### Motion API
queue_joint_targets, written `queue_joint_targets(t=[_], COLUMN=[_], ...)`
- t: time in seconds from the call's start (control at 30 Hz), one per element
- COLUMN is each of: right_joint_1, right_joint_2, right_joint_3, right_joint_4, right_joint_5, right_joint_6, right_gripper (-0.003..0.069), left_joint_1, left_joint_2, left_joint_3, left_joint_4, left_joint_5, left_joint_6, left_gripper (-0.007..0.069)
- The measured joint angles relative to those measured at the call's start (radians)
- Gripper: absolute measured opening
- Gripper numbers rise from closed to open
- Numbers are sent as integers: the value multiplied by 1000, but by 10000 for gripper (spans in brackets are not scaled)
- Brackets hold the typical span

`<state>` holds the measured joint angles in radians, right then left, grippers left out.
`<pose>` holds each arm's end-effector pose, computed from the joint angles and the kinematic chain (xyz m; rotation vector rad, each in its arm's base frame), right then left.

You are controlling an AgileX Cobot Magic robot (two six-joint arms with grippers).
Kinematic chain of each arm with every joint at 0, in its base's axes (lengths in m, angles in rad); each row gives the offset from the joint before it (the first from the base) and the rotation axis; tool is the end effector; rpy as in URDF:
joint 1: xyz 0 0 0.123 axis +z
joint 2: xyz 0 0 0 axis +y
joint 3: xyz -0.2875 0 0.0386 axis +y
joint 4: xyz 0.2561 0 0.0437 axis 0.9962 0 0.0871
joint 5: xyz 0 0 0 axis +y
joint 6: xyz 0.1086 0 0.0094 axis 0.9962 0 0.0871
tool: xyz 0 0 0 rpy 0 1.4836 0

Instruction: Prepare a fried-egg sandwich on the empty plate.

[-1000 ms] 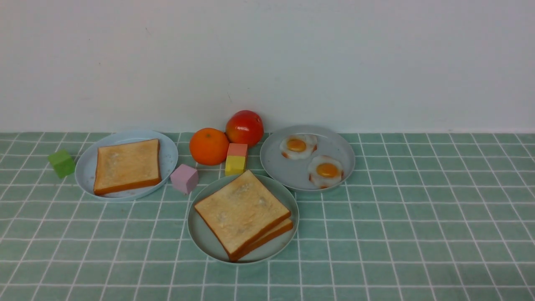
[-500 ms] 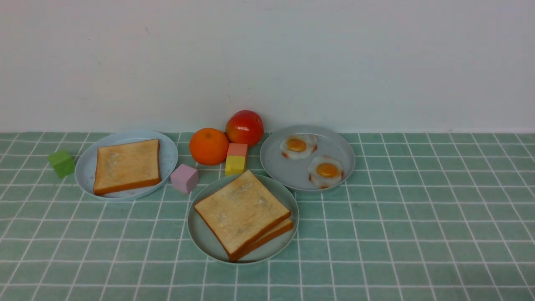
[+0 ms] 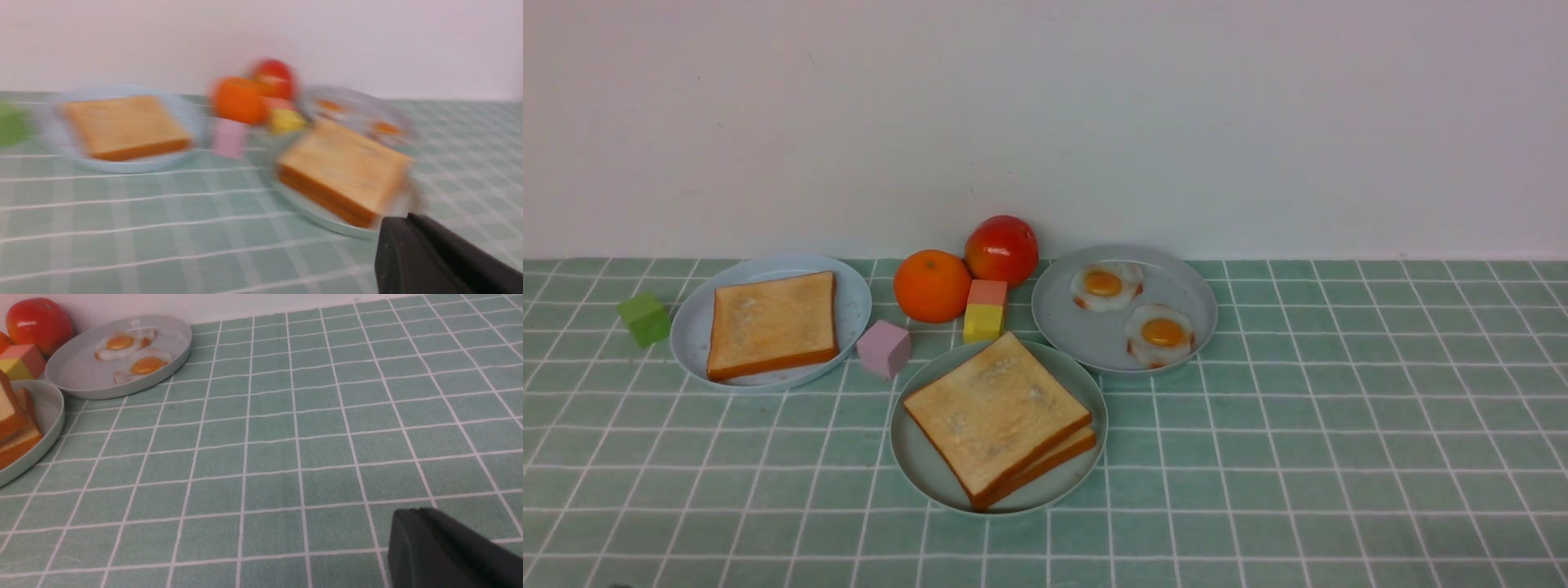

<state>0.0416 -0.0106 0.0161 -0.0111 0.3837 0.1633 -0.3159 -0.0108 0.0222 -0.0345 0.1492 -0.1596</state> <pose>0.0724 0.0026 0.1683 0.1072 1.8717 0.1302 0.0734 -0.0246 0.1912 0.1052 1.6554 -0.3926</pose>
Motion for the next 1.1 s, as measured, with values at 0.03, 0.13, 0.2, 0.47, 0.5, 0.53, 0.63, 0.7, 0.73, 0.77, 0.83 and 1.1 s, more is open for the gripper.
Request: queue_joint_targets(t=[0.03, 0.13, 0.2, 0.47, 0.5, 0.53, 0.63, 0.7, 0.73, 0.77, 0.83, 1.1], right_joint_1=[0, 0, 0, 0, 0, 0, 0, 0, 0, 0, 0, 0], right_joint_2=[0, 0, 0, 0, 0, 0, 0, 0, 0, 0, 0, 0], right_joint_3=[0, 0, 0, 0, 0, 0, 0, 0, 0, 0, 0, 0], right_joint_4=[0, 0, 0, 0, 0, 0, 0, 0, 0, 0, 0, 0], right_joint_5=[0, 0, 0, 0, 0, 0, 0, 0, 0, 0, 0, 0], right_joint_6=[-1, -1, -1, -1, -1, -1, -1, -1, -1, -1, -1, -1], right_gripper=[6, 8, 9, 11, 11, 13, 14, 14, 16, 17, 19, 27], left_joint_1=[62, 221, 278, 312, 312, 312, 312, 312, 312, 312, 312, 312], left_joint_2=[0, 0, 0, 0, 0, 0, 0, 0, 0, 0, 0, 0], left_joint_3=[2, 5, 5, 9, 9, 9, 9, 9, 9, 9, 9, 9], left_joint_4=[-7, -39, -49, -58, -58, -58, -58, -58, -58, -58, -58, -58], left_joint_5=[0, 34, 97, 226, 226, 225, 225, 224, 224, 224, 224, 224], left_joint_6=[0, -12, -21, -26, -26, -26, -26, -26, -26, -26, -26, -27], left_gripper=[11, 11, 11, 13, 13, 15, 18, 20, 21, 22, 24, 32])
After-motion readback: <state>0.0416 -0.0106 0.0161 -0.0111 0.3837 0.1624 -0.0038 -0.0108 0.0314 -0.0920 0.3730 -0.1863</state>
